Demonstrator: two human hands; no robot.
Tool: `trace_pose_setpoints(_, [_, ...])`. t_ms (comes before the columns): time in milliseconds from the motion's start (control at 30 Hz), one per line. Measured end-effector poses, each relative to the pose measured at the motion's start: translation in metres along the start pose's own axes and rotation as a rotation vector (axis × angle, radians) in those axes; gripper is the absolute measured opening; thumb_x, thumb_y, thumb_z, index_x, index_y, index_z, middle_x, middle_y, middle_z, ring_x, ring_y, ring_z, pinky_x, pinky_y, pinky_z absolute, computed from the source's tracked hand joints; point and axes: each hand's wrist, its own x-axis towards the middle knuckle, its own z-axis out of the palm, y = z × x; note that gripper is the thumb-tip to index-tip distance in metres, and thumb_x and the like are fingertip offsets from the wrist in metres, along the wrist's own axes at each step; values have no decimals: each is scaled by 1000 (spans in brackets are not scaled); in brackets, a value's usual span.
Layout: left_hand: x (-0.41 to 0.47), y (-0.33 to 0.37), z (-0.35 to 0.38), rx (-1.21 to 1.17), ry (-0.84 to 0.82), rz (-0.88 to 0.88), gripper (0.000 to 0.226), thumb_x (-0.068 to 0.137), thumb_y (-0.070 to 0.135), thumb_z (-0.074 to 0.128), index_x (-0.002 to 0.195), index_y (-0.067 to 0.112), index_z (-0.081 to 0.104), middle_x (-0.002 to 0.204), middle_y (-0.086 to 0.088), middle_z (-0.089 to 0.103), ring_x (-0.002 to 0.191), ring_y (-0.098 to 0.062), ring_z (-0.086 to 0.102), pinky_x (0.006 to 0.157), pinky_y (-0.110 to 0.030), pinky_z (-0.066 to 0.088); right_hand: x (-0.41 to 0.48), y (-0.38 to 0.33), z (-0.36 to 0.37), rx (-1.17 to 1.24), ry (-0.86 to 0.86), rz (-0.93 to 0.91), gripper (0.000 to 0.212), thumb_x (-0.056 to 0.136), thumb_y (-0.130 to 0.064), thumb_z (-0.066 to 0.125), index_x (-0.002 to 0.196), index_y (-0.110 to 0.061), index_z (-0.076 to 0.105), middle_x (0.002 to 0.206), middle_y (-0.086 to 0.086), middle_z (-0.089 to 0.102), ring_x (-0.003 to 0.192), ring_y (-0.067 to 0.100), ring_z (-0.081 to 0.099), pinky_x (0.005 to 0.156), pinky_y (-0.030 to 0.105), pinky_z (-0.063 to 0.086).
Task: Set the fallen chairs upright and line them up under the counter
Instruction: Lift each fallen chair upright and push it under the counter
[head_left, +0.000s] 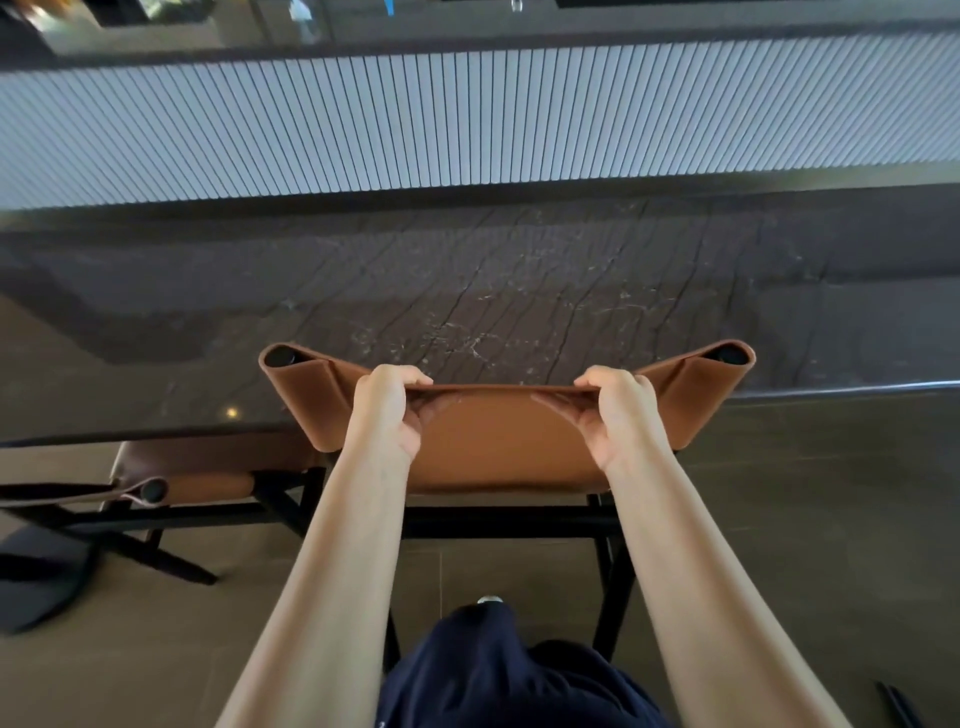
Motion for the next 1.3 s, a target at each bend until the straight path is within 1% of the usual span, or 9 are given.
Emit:
trace_pose_setpoints(167, [10, -16, -15, -22, 34, -23, 18, 83, -17, 43, 91, -3, 50, 84, -15, 50, 92, -42, 56, 52, -45, 59, 3, 12, -9, -30, 8, 65, 21, 87, 19, 40, 100, 3, 45, 108, 24, 42, 82, 43, 59, 65, 53, 60])
trace_pose_setpoints(400, [12, -27, -27, 8, 51, -40, 21, 83, -16, 45, 98, -3, 52, 83, -15, 51, 94, -40, 56, 69, -51, 59, 6, 23, -21, -76, -5, 105, 17, 88, 18, 41, 92, 3, 48, 115, 29, 45, 88, 45, 62, 68, 51, 59])
trace_pose_setpoints(567, [7, -25, -26, 42, -10, -37, 14, 86, -14, 44, 91, -3, 53, 99, -22, 54, 105, -48, 61, 58, -42, 60, 6, 20, -20, -128, -18, 114, 18, 89, 15, 44, 100, 2, 48, 107, 25, 46, 91, 41, 61, 69, 51, 60])
trace_pose_setpoints(667, [7, -21, -29, 52, -32, -70, 12, 89, -10, 46, 98, -5, 53, 123, -30, 52, 109, -49, 60, 66, -45, 61, 6, 19, -18, -138, -11, 117, 21, 89, 15, 44, 105, 3, 48, 105, 23, 47, 93, 40, 60, 65, 48, 60])
trace_pose_setpoints(767, [8, -16, -30, 88, -52, -109, 9, 91, -8, 45, 96, -5, 53, 129, -33, 49, 102, -51, 61, 78, -49, 58, 8, 20, -16, -127, 27, 127, 23, 88, 15, 44, 108, 6, 51, 110, 29, 51, 91, 43, 63, 58, 44, 61])
trace_pose_setpoints(867, [11, -14, -28, 107, -66, -118, 10, 92, -8, 44, 96, -5, 52, 130, -32, 49, 105, -51, 60, 70, -47, 59, 10, 20, -15, -131, 47, 127, 19, 88, 14, 45, 104, 7, 53, 108, 31, 53, 90, 44, 64, 56, 44, 61])
trace_pose_setpoints(1033, [14, -9, -25, 85, -84, -136, 9, 93, -7, 44, 93, -4, 53, 114, -24, 53, 114, -46, 58, 80, -46, 58, 14, 20, -12, -126, 85, 121, 32, 87, 14, 46, 118, 7, 50, 111, 31, 54, 100, 47, 63, 58, 44, 61])
trace_pose_setpoints(1167, [12, -12, -31, 99, -76, -170, 10, 93, -5, 45, 97, -4, 55, 114, -26, 56, 109, -43, 62, 83, -47, 57, 9, 22, -15, -132, 88, 125, 20, 87, 14, 45, 102, 4, 53, 108, 29, 53, 104, 47, 63, 60, 43, 61])
trace_pose_setpoints(1300, [7, -16, -35, 89, -81, -184, 10, 94, -5, 45, 94, -4, 55, 96, -21, 57, 97, -40, 64, 79, -46, 57, 3, 26, -19, -135, 106, 128, 20, 87, 13, 44, 103, 4, 53, 105, 28, 53, 105, 46, 62, 63, 44, 62])
